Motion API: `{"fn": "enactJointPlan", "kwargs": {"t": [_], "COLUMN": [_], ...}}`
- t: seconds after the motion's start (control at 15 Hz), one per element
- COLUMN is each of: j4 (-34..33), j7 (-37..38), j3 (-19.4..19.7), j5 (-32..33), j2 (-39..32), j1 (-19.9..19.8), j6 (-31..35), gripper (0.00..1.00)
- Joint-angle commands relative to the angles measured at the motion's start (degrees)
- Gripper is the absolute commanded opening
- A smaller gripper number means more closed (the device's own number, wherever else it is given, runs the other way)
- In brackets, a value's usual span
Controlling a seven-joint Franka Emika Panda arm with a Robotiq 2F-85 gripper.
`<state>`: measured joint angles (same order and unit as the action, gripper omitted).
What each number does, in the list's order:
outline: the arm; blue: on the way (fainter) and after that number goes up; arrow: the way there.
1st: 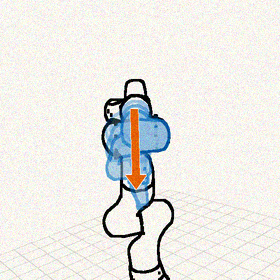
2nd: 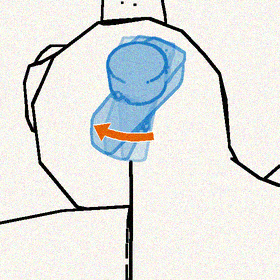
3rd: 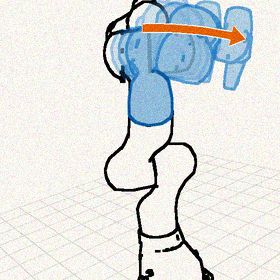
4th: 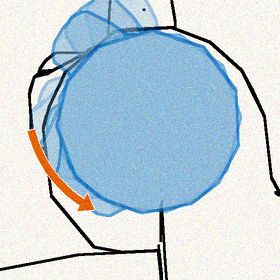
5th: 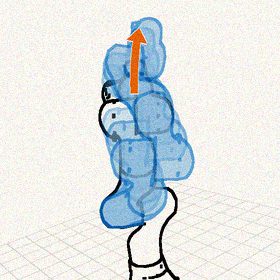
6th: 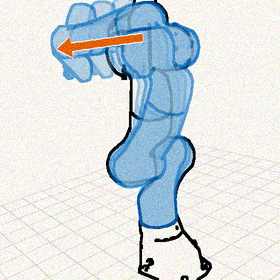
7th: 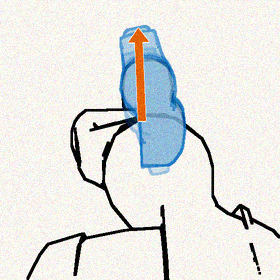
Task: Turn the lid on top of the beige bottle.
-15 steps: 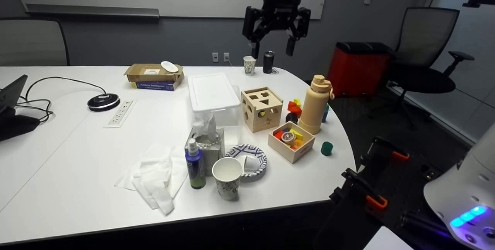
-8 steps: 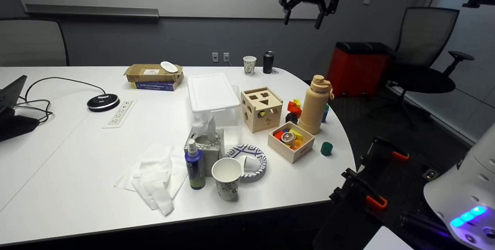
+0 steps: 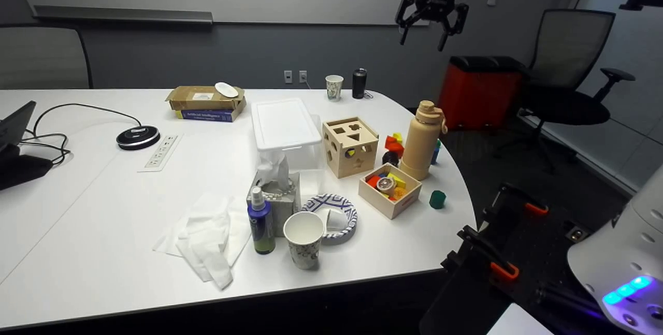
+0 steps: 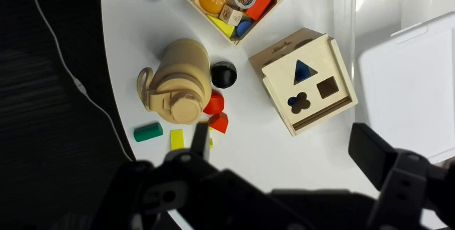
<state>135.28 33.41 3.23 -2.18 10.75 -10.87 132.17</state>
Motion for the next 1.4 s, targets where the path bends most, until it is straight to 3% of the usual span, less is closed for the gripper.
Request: {"fn": "enactJointPlan", "kwargs": {"t": [0.0,0.67,1.33], "j4": [-3.51,-6.56,-5.20], "j7": [3.03,7.31,7.12], "j3": [1.06,7.46,9.57], "j5": [2.66,4.26,3.31], "j2": [-6.38,-17.18,-23.68], "j1": [-0.70,-0.32,1.27], "j6": [1.88,3.48,8.46], "gripper": [1.00,1.00,1.00]}}
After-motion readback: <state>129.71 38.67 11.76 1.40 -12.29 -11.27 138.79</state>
